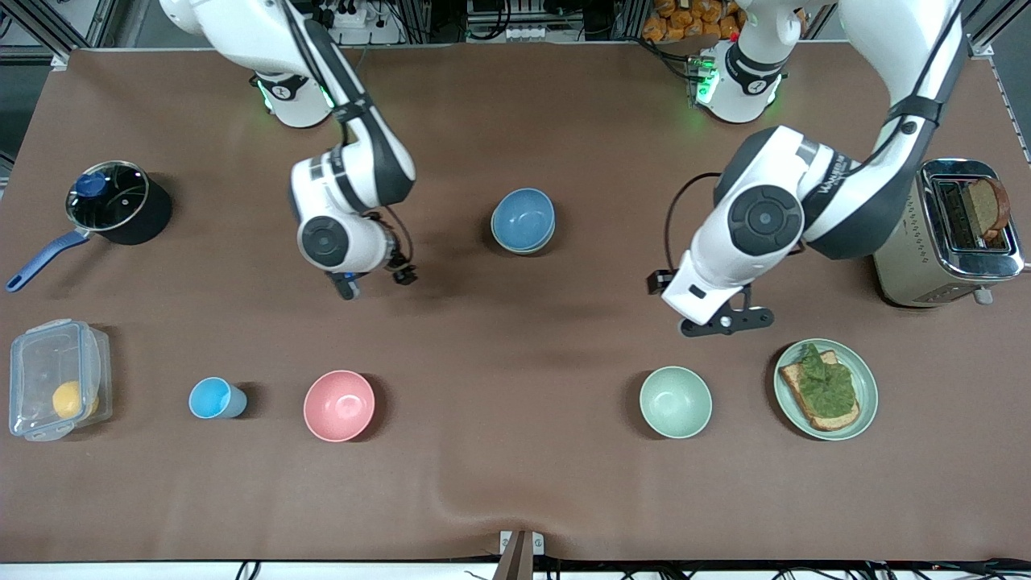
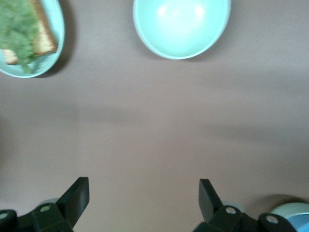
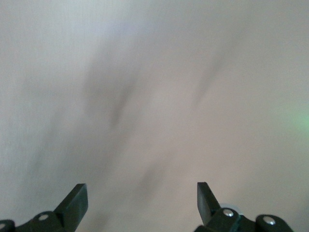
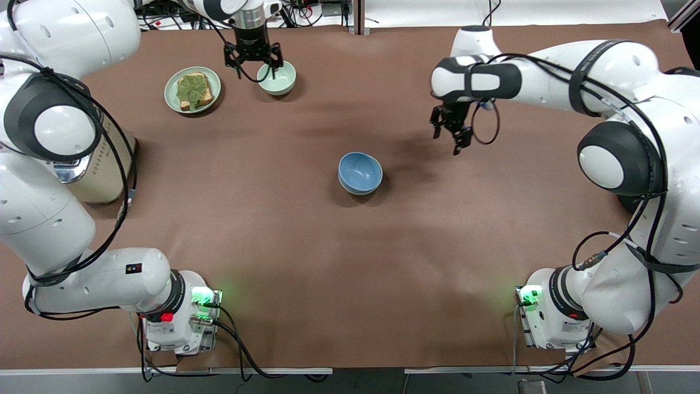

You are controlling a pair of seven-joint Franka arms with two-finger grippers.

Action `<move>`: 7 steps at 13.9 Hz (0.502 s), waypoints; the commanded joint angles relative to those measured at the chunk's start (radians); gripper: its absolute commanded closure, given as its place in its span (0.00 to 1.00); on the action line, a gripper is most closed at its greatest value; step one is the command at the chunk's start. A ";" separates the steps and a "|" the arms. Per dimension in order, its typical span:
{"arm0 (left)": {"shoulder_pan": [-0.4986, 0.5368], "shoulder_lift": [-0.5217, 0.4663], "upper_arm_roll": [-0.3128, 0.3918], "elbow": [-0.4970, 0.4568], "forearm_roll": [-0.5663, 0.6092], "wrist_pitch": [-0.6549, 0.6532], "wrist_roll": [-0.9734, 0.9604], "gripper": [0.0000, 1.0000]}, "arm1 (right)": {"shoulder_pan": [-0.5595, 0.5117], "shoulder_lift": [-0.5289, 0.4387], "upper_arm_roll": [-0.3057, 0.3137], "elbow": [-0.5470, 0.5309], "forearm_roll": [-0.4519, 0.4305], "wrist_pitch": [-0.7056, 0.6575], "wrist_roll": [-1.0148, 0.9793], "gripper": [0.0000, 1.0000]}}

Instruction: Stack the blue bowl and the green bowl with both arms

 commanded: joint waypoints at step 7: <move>0.118 -0.046 0.026 0.018 0.016 -0.170 0.084 0.00 | -0.015 -0.040 -0.358 0.049 -0.079 -0.196 -0.563 0.00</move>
